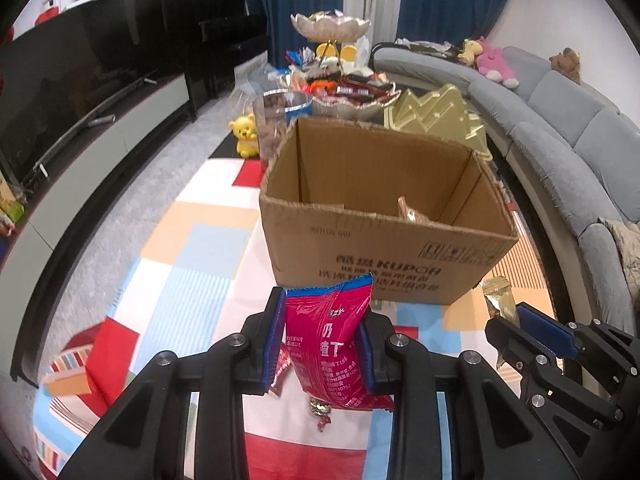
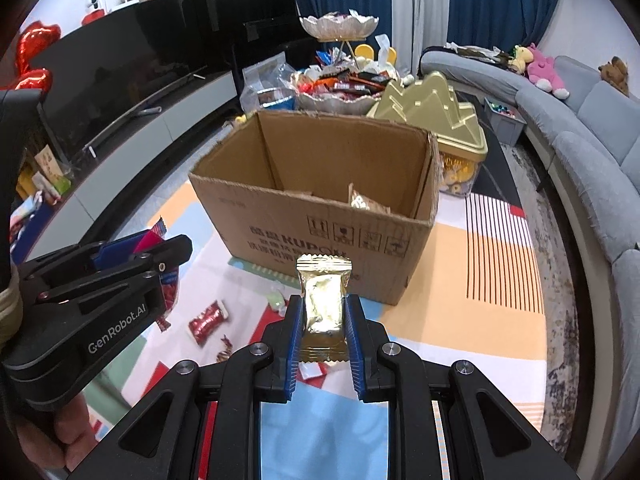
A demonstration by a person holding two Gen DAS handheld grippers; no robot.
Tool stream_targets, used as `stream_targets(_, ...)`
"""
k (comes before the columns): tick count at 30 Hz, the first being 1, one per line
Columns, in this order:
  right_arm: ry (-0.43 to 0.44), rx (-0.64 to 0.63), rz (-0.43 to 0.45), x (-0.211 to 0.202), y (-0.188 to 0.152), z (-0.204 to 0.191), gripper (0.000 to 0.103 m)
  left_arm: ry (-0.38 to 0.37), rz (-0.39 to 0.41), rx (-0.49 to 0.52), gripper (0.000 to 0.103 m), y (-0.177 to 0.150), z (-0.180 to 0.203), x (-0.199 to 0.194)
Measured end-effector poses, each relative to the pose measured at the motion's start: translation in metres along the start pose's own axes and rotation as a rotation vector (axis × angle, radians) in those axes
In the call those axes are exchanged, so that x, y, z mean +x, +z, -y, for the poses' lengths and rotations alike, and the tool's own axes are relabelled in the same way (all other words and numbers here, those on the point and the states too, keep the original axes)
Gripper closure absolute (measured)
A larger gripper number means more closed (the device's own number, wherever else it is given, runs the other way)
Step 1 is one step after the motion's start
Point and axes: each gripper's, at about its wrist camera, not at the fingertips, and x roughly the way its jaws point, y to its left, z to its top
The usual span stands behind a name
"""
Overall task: Organize snacks
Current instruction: 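Lift the pink packet with the left tool while the right tool lifts the gold foil packet, then carry the pink packet over the box with the left tool while the right tool carries the gold packet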
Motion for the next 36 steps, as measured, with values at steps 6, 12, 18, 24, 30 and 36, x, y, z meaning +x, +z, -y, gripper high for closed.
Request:
stream_targets(6,-0.008,0.001,0.032,-0.009,0.012,-0.005,0.081,-0.025,0.026,0.007,0.071,0.014,-0.006,-0.016)
stream_targets(12,-0.016,0.009,0.059,-0.018,0.021,-0.009,0.081,-0.037,0.066,0.037,0.071,0.029,-0.005,-0.029)
stream_targets(18,-0.026,0.021,0.082,-0.024,0.031,-0.009,0.081,-0.046,0.103,0.054,0.071,0.047,-0.005,-0.036)
stream_targets(24,-0.035,0.026,0.117,-0.030,0.048,-0.008,0.081,-0.059,0.131,0.076,0.071,0.066,-0.005,-0.039)
stream_targets(30,-0.042,0.033,0.143,-0.032,0.066,-0.006,0.081,-0.066,0.149,0.085,0.071,0.085,-0.004,-0.037)
stream_targets(36,-0.046,0.033,0.157,-0.029,0.078,-0.003,0.081,-0.079,0.161,0.105,0.071,0.099,0.000,-0.030)
